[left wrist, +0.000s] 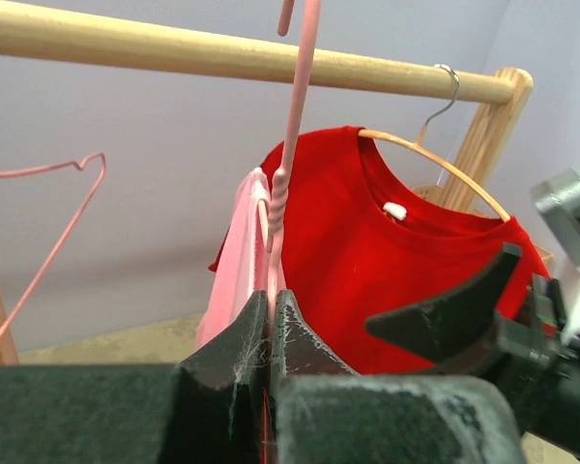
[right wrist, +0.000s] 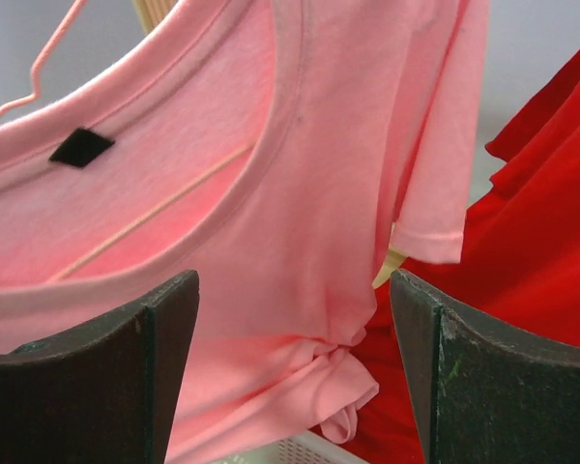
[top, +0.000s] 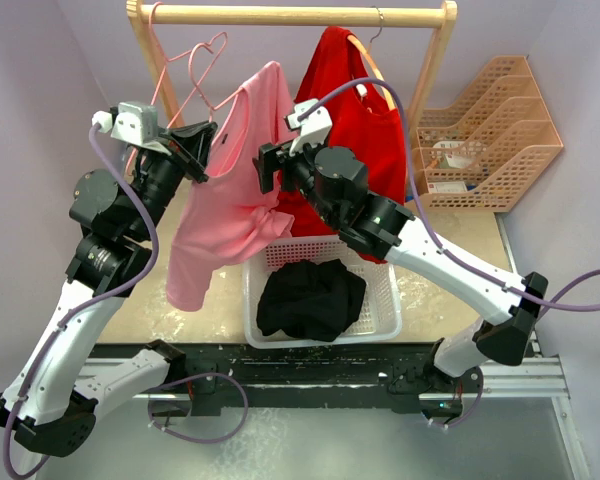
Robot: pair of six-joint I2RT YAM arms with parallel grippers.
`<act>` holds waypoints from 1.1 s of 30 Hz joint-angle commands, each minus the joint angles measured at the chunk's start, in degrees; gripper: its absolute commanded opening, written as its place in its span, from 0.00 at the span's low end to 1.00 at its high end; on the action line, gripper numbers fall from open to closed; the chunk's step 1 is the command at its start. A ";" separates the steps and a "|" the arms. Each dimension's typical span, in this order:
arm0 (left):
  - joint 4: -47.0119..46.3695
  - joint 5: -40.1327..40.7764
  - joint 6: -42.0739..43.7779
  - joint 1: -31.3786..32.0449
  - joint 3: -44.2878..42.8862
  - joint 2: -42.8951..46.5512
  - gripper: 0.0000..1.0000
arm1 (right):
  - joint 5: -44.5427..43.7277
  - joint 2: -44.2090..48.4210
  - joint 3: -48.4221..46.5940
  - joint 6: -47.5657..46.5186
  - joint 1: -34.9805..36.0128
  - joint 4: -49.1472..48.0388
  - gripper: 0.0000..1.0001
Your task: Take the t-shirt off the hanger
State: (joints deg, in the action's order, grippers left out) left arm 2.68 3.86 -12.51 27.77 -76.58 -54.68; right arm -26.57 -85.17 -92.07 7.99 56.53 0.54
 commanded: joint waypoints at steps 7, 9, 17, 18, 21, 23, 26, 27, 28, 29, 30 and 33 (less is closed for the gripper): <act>-0.40 -2.76 -4.08 -0.17 0.94 1.38 0.00 | 1.97 -2.96 -4.86 1.03 -2.80 -8.54 0.79; -0.01 -3.25 -4.50 -0.17 1.12 1.66 0.00 | 2.88 -3.90 -5.65 1.72 -3.67 -8.71 0.78; 1.34 -4.79 -5.76 -0.17 1.26 2.52 0.00 | 4.88 -8.00 -8.21 3.19 -5.61 -9.37 0.76; 1.42 -5.03 -5.93 -0.17 1.25 2.66 0.00 | 4.88 -8.45 -8.52 3.31 -5.83 -9.33 0.75; 1.62 -5.58 -6.41 -0.17 1.34 3.05 0.00 | 5.20 -9.34 -8.75 3.96 -6.44 -9.49 0.73; 1.99 -5.74 -6.52 -0.17 1.34 3.22 0.00 | 5.09 -9.78 -8.66 4.45 -6.77 -9.88 0.71; 2.92 -5.75 -6.38 -0.17 1.35 3.67 0.00 | 4.44 -9.97 -8.65 4.49 -7.09 -10.22 0.64; 3.33 -5.56 -6.26 -0.17 1.44 3.77 0.00 | 4.28 -9.87 -8.64 4.37 -7.18 -10.40 0.61; 3.69 -5.39 -6.17 -0.22 1.53 3.98 0.00 | 4.14 -9.66 -8.52 4.21 -7.22 -10.58 0.59; 3.84 -5.21 -6.10 -0.18 1.66 4.15 0.00 | 4.09 -9.40 -8.30 3.78 -7.23 -10.80 0.56; 4.03 -5.14 -6.07 -0.17 1.81 4.29 0.00 | 3.94 -9.08 -8.18 3.47 -7.30 -11.04 0.53; 4.79 -4.96 -5.84 -0.17 2.29 5.01 0.00 | 2.63 -7.80 -7.75 2.01 -7.44 -11.32 0.46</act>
State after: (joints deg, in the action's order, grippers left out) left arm 9.34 -0.91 -17.65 27.77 -74.72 -51.53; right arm -22.00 -96.25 -98.39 11.33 49.52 -6.85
